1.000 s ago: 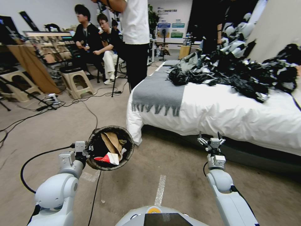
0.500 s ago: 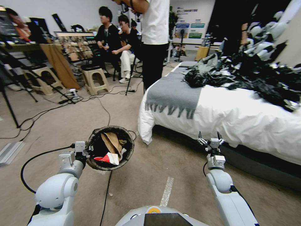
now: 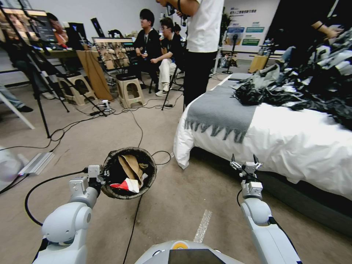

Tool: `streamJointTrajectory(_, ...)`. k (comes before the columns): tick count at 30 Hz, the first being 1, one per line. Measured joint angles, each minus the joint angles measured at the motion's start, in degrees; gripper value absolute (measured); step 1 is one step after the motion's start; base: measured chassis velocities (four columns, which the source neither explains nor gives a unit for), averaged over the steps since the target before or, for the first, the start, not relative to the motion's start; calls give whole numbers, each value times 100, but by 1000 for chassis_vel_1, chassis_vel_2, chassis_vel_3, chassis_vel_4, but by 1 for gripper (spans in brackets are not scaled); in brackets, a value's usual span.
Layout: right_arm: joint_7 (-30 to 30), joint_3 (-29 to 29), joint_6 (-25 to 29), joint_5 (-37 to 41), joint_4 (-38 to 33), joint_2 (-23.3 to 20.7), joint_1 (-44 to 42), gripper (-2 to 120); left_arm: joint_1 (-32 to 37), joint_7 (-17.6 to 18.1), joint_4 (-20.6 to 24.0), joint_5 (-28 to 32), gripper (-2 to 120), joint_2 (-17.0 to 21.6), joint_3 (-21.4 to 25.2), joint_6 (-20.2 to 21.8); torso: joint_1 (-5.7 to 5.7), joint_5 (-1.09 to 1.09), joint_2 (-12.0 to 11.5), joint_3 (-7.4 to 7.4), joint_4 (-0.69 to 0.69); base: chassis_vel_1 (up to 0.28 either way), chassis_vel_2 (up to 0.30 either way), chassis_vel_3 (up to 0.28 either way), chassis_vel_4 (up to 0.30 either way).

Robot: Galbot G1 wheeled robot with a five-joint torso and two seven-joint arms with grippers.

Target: Pick up the trash bin, then pick up the garbage from the floor and place it into the trash bin.

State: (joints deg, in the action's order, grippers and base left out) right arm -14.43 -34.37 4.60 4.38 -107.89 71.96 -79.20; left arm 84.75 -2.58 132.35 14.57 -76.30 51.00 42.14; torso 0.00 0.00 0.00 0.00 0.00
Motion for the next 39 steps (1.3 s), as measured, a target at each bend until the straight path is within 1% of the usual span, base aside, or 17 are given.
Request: streamJointTrajectory(39, -7, 93, -1, -40, -8, 26, -24, 100, 33, 7, 36, 74, 0, 30, 29, -24, 0, 0, 0, 0, 1, 59, 60, 62, 64)
